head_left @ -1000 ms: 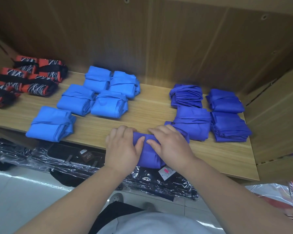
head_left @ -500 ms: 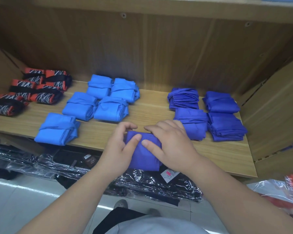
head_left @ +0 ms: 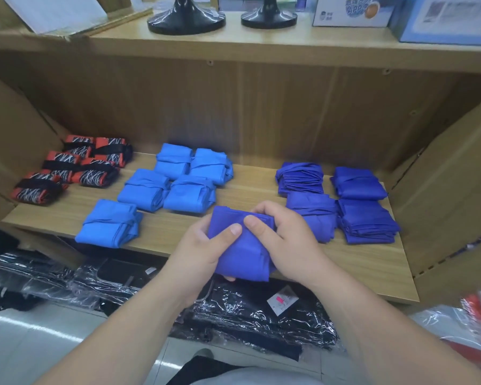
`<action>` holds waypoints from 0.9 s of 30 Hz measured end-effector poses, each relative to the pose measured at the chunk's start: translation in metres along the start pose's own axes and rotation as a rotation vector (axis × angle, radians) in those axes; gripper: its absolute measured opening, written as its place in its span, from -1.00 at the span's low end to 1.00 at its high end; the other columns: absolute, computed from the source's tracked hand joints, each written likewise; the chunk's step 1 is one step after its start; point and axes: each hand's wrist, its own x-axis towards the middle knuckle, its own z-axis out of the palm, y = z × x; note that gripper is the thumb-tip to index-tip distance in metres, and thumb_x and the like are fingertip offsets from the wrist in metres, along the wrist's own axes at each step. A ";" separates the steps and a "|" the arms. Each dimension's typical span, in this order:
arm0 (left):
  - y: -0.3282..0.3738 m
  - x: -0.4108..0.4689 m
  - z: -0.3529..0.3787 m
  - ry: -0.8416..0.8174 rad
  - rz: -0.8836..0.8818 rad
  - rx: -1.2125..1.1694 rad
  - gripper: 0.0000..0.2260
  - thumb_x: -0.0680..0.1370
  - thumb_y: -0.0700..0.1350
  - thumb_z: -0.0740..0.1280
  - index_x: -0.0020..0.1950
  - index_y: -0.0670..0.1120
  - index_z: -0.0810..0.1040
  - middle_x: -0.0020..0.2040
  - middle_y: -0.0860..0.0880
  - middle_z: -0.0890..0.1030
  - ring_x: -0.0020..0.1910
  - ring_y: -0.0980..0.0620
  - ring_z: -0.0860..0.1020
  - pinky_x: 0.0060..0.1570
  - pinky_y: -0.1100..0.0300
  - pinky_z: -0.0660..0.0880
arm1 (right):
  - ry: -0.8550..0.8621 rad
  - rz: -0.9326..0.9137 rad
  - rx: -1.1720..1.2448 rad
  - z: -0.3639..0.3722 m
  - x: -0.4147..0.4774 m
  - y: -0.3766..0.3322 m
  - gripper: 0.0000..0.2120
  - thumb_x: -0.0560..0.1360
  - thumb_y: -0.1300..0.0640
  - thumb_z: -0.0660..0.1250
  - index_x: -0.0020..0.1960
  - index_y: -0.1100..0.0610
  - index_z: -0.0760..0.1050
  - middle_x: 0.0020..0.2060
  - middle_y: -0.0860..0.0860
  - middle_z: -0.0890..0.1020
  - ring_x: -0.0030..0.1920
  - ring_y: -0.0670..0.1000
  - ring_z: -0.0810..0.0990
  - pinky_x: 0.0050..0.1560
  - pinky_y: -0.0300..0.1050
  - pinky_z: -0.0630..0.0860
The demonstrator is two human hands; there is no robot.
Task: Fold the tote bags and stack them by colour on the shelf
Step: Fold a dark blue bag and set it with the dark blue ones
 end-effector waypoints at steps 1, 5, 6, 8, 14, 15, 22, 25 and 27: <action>0.000 0.000 0.001 0.020 0.008 0.020 -0.67 0.48 0.05 0.41 0.17 -0.10 0.62 -0.11 -0.14 0.70 -0.27 -0.09 0.65 -0.42 0.09 0.50 | -0.040 0.053 0.038 -0.002 0.000 0.000 -0.79 0.52 -0.19 0.29 -0.07 -0.05 0.53 -0.26 -0.18 0.60 -0.22 -0.10 0.54 -0.12 -0.11 0.51; 0.003 0.003 0.000 0.174 0.051 0.075 -0.85 0.59 -0.11 0.41 0.12 -0.13 0.61 -0.19 -0.08 0.69 -0.34 -0.05 0.63 -0.47 0.11 0.48 | -0.170 0.198 0.052 -0.020 -0.008 0.005 -0.56 0.37 -0.28 0.48 0.21 -0.25 0.51 0.01 -0.13 0.63 0.02 -0.01 0.64 0.16 0.02 0.59; 0.005 0.003 -0.003 0.209 0.063 0.081 -0.87 0.60 -0.13 0.38 0.11 -0.14 0.61 -0.22 -0.06 0.69 -0.35 -0.03 0.63 -0.49 0.11 0.47 | -0.187 0.194 -0.041 -0.028 -0.012 0.006 -0.50 0.34 -0.19 0.57 0.22 -0.28 0.48 0.03 -0.17 0.61 0.05 -0.13 0.62 0.18 -0.15 0.55; 0.011 0.004 -0.011 0.261 0.077 0.090 -0.89 0.61 -0.14 0.37 0.09 -0.13 0.62 -0.24 -0.03 0.69 -0.37 -0.01 0.64 -0.51 0.14 0.47 | -0.211 0.155 -0.230 -0.042 -0.021 0.006 -0.56 0.32 -0.03 0.63 0.09 -0.26 0.51 -0.07 -0.23 0.63 -0.04 -0.28 0.57 0.03 -0.36 0.48; 0.016 0.002 -0.023 0.204 0.068 0.147 -0.91 0.61 -0.15 0.37 0.05 -0.14 0.63 -0.26 -0.08 0.66 -0.39 -0.06 0.59 -0.46 0.11 0.47 | -0.162 0.171 -0.138 -0.064 -0.030 0.005 -0.89 0.52 0.15 0.43 -0.18 0.08 0.58 -0.31 0.05 0.63 -0.29 -0.06 0.53 -0.13 -0.05 0.46; 0.014 0.002 -0.022 0.185 0.059 0.149 -0.91 0.61 -0.15 0.37 0.05 -0.15 0.63 -0.27 -0.07 0.65 -0.39 -0.05 0.58 -0.47 0.11 0.47 | -0.165 0.170 -0.039 -0.065 -0.031 0.003 -0.91 0.54 0.18 0.40 -0.15 0.12 0.58 -0.26 0.11 0.65 -0.23 0.00 0.59 -0.08 -0.02 0.49; 0.000 0.014 -0.020 0.241 0.034 0.182 -0.88 0.62 -0.14 0.37 0.07 -0.18 0.62 -0.27 -0.07 0.66 -0.40 -0.05 0.59 -0.46 0.09 0.48 | -0.200 0.298 0.570 -0.066 -0.036 -0.008 -0.78 0.55 0.36 0.32 -0.04 0.11 0.69 -0.47 0.09 0.44 -0.61 -0.07 0.23 -0.52 -0.20 0.37; 0.004 0.020 -0.019 0.341 0.052 0.117 -0.90 0.62 -0.14 0.36 0.05 -0.15 0.62 -0.21 -0.08 0.69 -0.35 -0.04 0.63 -0.48 0.10 0.50 | -0.305 0.298 0.367 -0.066 -0.040 -0.012 -0.90 0.55 0.10 0.40 -0.01 -0.08 0.67 -0.48 0.05 0.46 -0.57 -0.07 0.29 -0.51 -0.22 0.34; 0.013 0.023 -0.016 0.389 0.088 0.036 -0.90 0.63 -0.14 0.35 0.02 -0.15 0.61 -0.22 -0.08 0.67 -0.38 -0.02 0.61 -0.53 0.14 0.46 | -0.347 0.176 0.006 -0.062 -0.044 -0.015 -0.92 0.60 -0.06 0.35 0.06 -0.11 0.57 -0.44 -0.04 0.51 -0.49 -0.12 0.36 -0.42 -0.25 0.34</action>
